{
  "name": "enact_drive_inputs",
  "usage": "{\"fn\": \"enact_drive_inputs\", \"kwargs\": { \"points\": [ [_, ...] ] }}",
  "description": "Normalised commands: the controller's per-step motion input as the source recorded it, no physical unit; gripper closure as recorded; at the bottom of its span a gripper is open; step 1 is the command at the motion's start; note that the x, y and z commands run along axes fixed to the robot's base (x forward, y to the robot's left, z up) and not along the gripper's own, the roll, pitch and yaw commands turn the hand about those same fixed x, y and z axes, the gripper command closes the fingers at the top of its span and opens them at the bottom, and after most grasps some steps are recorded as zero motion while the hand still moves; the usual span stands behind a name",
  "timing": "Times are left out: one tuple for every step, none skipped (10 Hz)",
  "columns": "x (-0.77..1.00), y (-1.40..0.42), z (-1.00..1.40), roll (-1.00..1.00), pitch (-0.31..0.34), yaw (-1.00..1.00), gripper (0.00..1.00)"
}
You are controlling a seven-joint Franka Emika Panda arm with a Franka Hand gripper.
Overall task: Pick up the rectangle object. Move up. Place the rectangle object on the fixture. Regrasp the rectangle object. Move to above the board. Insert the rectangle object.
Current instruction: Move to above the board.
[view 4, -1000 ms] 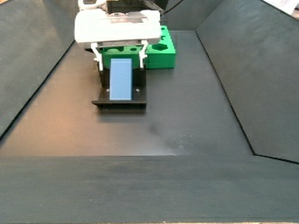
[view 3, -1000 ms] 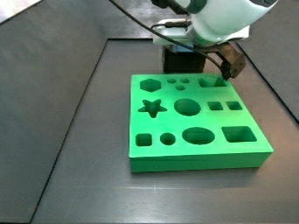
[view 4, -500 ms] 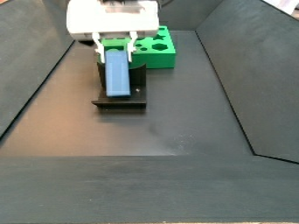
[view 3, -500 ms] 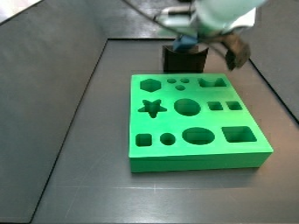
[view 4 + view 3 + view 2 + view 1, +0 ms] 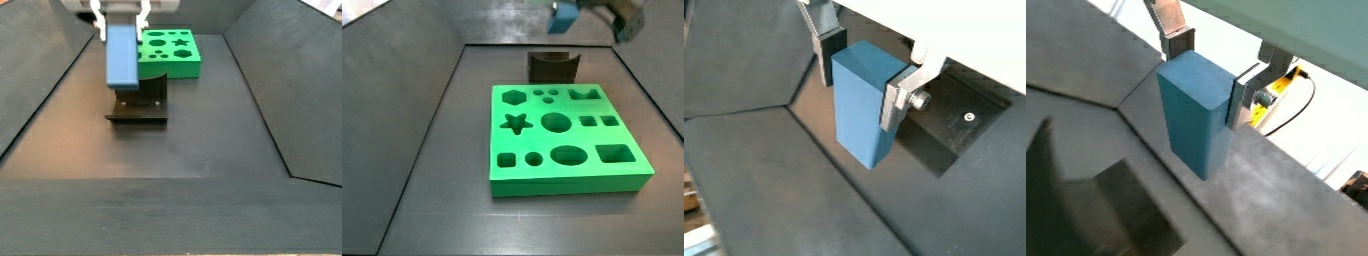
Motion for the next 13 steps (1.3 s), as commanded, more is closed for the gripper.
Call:
{"fn": "enact_drive_inputs", "kwargs": {
  "points": [
    [0.01, 0.17, 1.0, -0.09, 0.026, -0.13, 1.0],
    [0.0, 0.16, 1.0, -0.09, 0.044, -0.11, 1.0],
    [-0.01, 0.12, 0.9, -0.08, 0.08, -0.08, 1.0],
    [-0.02, 0.08, 0.71, -0.07, 0.102, -0.06, 1.0],
    [-0.02, 0.04, 0.46, -0.06, 0.127, -0.03, 1.0],
    [-0.02, 0.03, 0.34, -0.06, 0.134, -0.01, 1.0],
    [-0.54, -1.0, 0.3, -1.0, 0.044, -0.1, 1.0],
    [-0.54, -1.0, 0.3, -1.0, 0.035, -0.09, 1.0],
    [-0.57, -1.0, 0.31, -1.0, 0.025, -0.09, 1.0],
    [-0.57, -1.0, 0.3, -1.0, 0.023, -0.09, 1.0],
    [-0.56, -1.0, 0.3, -1.0, 0.033, -0.09, 1.0],
    [-0.57, -1.0, 0.3, -1.0, 0.038, -0.08, 1.0],
    [-0.58, -1.0, 0.3, -1.0, 0.036, -0.08, 1.0]
  ]
}}
